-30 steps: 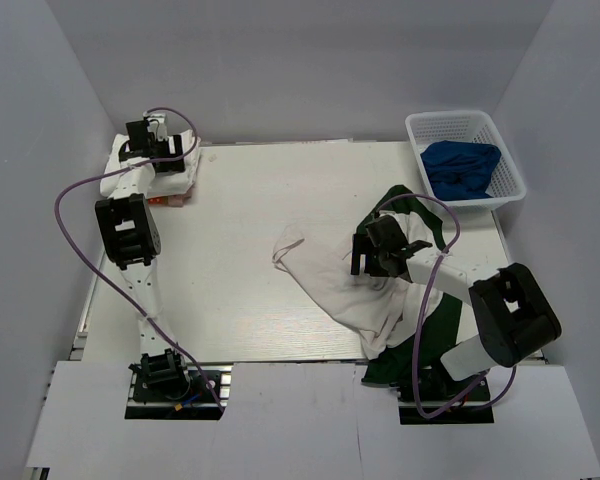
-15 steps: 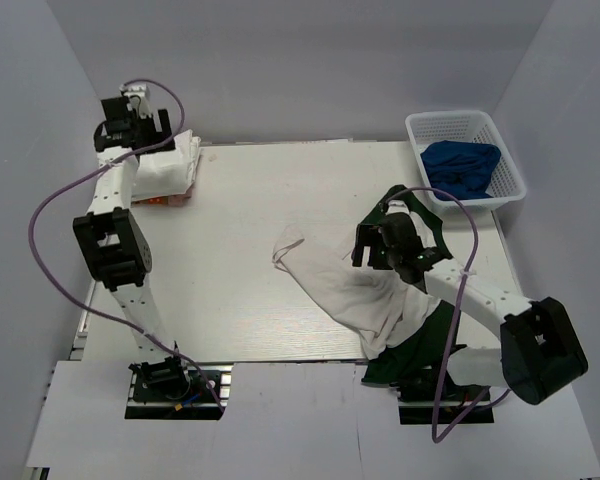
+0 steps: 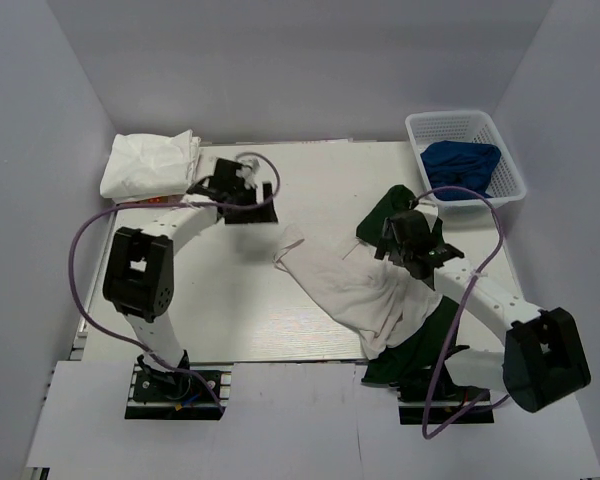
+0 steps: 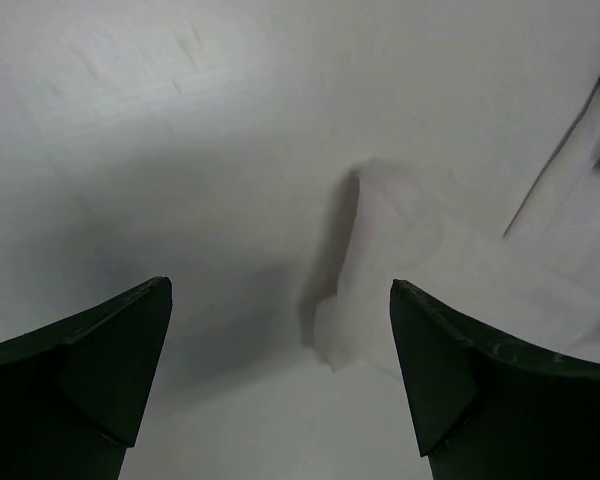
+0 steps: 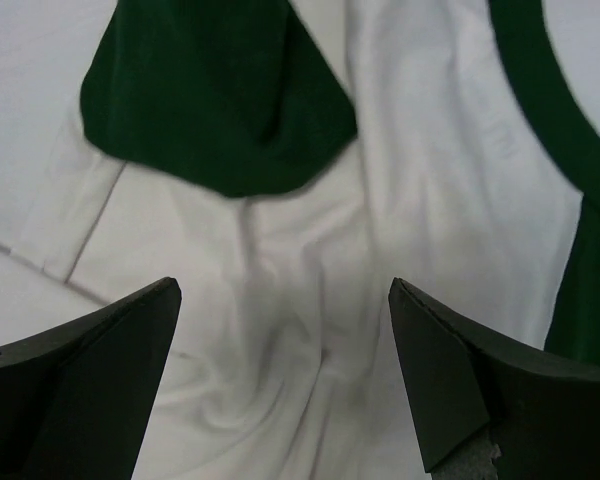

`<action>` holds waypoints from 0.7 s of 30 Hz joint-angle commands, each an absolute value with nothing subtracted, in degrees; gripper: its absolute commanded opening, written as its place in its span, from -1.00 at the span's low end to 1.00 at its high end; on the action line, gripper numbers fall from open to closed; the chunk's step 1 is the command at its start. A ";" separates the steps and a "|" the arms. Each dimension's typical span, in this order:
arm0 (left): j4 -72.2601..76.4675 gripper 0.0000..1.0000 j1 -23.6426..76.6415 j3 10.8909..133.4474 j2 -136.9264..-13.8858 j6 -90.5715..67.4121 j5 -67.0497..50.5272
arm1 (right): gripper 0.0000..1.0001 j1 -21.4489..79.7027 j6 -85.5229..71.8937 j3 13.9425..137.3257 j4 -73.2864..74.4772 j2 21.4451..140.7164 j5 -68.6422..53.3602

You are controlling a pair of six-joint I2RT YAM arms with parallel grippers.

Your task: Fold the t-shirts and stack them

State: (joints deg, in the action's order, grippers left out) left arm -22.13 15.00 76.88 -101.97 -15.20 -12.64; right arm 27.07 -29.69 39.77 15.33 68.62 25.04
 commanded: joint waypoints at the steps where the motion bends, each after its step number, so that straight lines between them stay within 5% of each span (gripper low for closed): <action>1: -21.53 0.98 19.06 72.69 -97.91 -18.36 -9.15 | 0.81 25.14 -29.97 46.31 17.32 73.19 29.80; 10: -21.53 0.98 28.47 74.17 -105.64 -16.52 -5.82 | 0.81 21.01 -24.70 55.52 11.25 85.51 22.60; 14: -22.84 0.82 29.88 75.59 -109.59 -16.52 -2.90 | 0.81 20.31 -20.49 58.97 5.99 91.30 20.48; 17: -23.38 0.25 30.41 76.82 -111.45 -16.00 -2.11 | 0.81 19.42 -18.99 63.89 5.89 96.92 19.52; 21: -24.69 -1.00 30.41 78.04 -112.76 -16.69 0.51 | 0.81 18.63 -17.58 70.48 6.42 103.79 18.11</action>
